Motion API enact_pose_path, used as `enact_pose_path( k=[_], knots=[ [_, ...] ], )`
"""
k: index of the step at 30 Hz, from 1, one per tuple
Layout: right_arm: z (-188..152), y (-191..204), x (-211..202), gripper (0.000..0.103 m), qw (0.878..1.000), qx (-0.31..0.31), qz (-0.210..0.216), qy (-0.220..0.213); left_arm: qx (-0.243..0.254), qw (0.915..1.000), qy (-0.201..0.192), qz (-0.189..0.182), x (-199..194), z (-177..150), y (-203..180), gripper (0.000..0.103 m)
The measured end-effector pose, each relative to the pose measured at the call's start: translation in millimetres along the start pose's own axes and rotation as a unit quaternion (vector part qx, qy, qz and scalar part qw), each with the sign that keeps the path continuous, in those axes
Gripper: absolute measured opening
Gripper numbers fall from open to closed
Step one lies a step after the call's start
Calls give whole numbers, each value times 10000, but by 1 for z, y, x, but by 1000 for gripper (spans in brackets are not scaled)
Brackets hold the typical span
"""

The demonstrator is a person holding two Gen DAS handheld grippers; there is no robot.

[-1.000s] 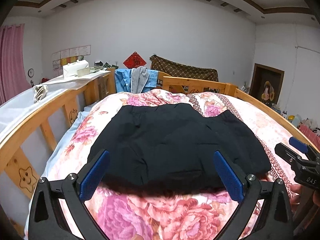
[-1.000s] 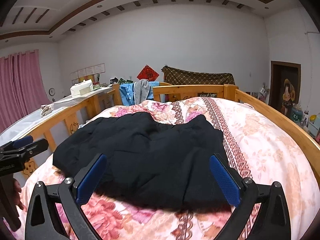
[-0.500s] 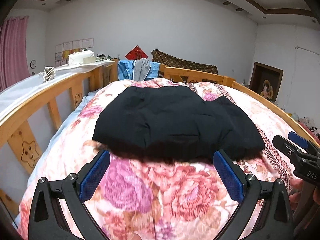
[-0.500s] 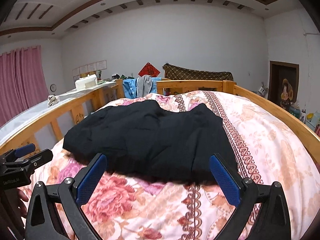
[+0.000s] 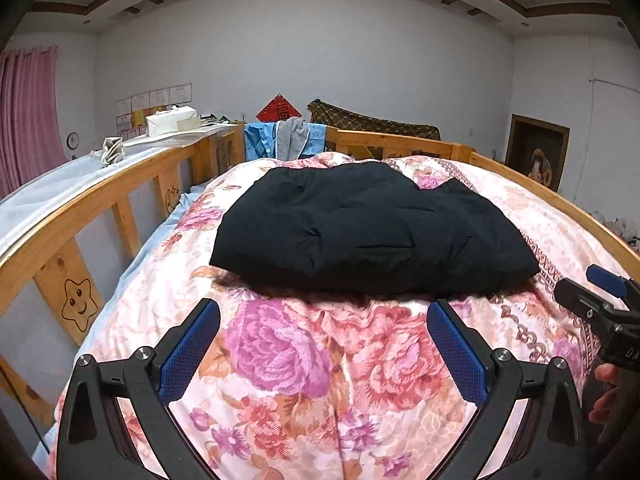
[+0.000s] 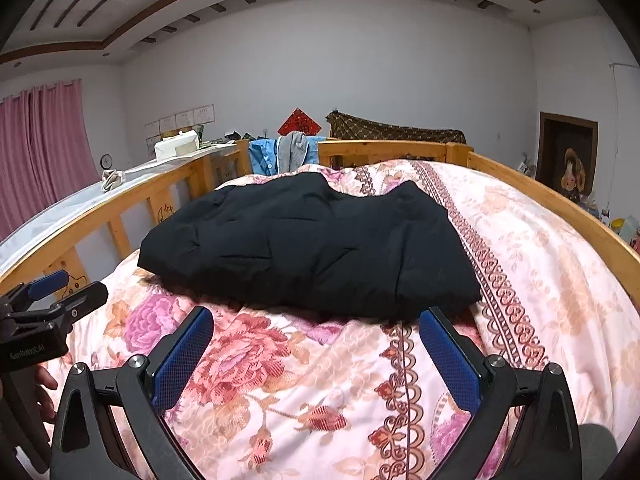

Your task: Fold large clothes

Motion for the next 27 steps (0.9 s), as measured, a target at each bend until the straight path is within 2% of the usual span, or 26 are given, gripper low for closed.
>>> enact_pose_path(
  k=[10, 27],
  knots=[
    [-12, 6, -1, 103, 9999, -47, 89, 83, -40, 9998, 184, 70, 0, -24, 6, 102],
    [-18, 4, 3, 103, 9997, 10, 153, 184, -15, 9998, 192, 78, 2, -25, 4, 102]
  ],
)
Point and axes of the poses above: each gripper's, at about its wrist camera, not at the fingertips, and x roughly the way its jaws point, y to its left, z to its top, the point moved 9 cm from there along x, roughly the way its jaws point, and after that the axes turned 9 degrees about -x, right-handed, at the moved point
